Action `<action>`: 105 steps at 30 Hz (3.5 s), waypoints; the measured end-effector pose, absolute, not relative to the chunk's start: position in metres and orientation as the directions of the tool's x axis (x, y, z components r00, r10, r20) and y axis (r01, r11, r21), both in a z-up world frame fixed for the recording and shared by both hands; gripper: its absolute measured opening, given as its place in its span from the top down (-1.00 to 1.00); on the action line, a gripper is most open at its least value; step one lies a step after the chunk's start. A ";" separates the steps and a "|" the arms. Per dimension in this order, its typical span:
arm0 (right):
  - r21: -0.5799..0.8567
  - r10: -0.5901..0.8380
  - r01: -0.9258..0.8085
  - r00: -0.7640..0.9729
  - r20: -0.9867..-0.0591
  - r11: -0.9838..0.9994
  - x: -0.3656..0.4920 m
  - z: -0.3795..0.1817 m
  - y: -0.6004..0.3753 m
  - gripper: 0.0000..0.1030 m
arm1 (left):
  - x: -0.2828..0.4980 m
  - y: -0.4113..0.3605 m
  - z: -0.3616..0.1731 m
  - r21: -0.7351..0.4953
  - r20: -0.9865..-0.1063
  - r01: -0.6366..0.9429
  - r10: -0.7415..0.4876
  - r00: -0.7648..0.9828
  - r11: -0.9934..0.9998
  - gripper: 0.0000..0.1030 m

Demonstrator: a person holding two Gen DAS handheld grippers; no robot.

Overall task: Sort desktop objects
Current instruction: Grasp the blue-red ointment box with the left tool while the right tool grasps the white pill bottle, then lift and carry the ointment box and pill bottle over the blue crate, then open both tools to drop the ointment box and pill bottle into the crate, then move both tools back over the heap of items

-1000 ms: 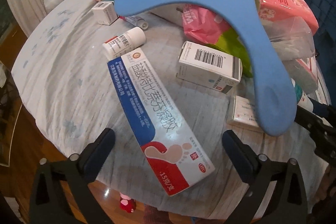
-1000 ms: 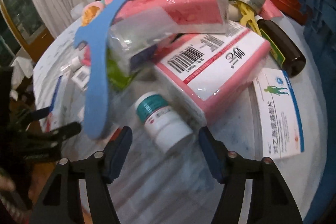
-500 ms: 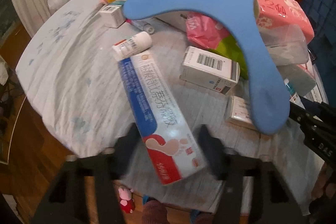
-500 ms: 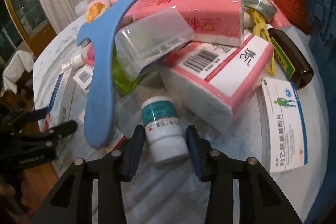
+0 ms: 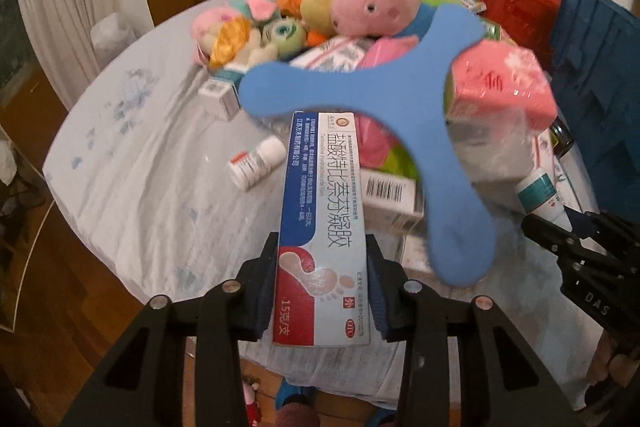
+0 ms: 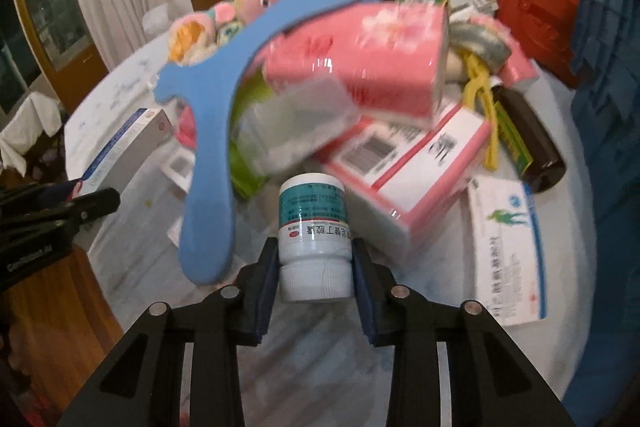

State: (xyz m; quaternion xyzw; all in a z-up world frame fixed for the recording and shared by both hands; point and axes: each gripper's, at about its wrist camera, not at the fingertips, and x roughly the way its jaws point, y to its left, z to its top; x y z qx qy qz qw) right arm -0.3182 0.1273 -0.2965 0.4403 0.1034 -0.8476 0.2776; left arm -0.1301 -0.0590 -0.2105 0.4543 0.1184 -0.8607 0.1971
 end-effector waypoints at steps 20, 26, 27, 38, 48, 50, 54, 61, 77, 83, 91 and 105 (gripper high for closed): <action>0.002 -0.356 0.395 -0.826 -0.436 -0.919 -0.276 -0.083 0.187 0.34 | -0.161 0.048 -0.004 -0.013 -0.486 0.140 -0.116 -0.866 -0.990 0.25; -0.013 -0.217 0.234 -0.917 -0.334 -0.972 -0.255 -0.031 0.265 0.33 | -0.188 0.122 0.040 -0.032 -0.403 -0.024 0.035 -0.914 -0.999 0.25; -0.014 -0.186 0.200 -0.929 -0.320 -0.980 -0.252 -0.023 0.281 0.33 | -0.192 0.133 0.045 -0.034 -0.398 -0.047 0.057 -0.916 -0.998 0.25; -0.059 0.105 -0.088 -0.898 -0.426 -0.994 -0.265 -0.017 0.459 0.34 | -0.238 0.310 0.048 -0.054 -0.486 -0.291 0.280 -0.828 -0.955 0.25; -0.100 0.164 -0.130 -0.824 -0.543 -0.986 -0.281 -0.051 0.539 0.34 | -0.254 0.390 0.027 -0.003 -0.591 -0.331 0.269 -0.761 -0.943 0.25; -0.102 0.156 -0.120 -0.819 -0.552 -0.988 -0.283 -0.057 0.545 0.34 | -0.254 0.395 0.026 -0.005 -0.597 -0.330 0.267 -0.756 -0.944 0.25; -0.105 0.155 -0.116 -0.808 -0.569 -0.988 -0.287 -0.065 0.558 0.34 | -0.255 0.404 0.024 0.001 -0.606 -0.318 0.253 -0.754 -0.948 0.25; -0.109 0.152 -0.109 -0.799 -0.581 -0.988 -0.285 -0.070 0.572 0.30 | -0.256 0.412 0.020 0.016 -0.613 -0.269 0.203 -0.764 -0.963 -0.09; -0.121 0.140 -0.088 -0.828 -0.542 -0.989 -0.260 -0.059 0.559 -1.00 | -0.234 0.376 0.033 0.012 -0.563 -0.194 0.153 -0.812 -0.981 -0.49; -0.093 0.072 -0.030 -0.867 -0.494 -0.995 -0.244 -0.040 0.528 -1.00 | -0.212 0.331 0.043 0.002 -0.512 -0.112 0.095 -0.853 -0.994 -0.49; -0.072 -0.064 0.106 -0.895 -0.441 -0.992 -0.243 -0.023 0.444 -1.00 | -0.195 0.236 0.037 -0.014 -0.510 0.035 -0.023 -0.860 -0.999 -0.54; -0.052 -0.209 0.266 -0.851 -0.482 -0.963 -0.264 -0.048 0.228 -1.00 | -0.165 -0.013 -0.029 0.032 -0.613 0.158 -0.144 -0.777 -0.987 -0.54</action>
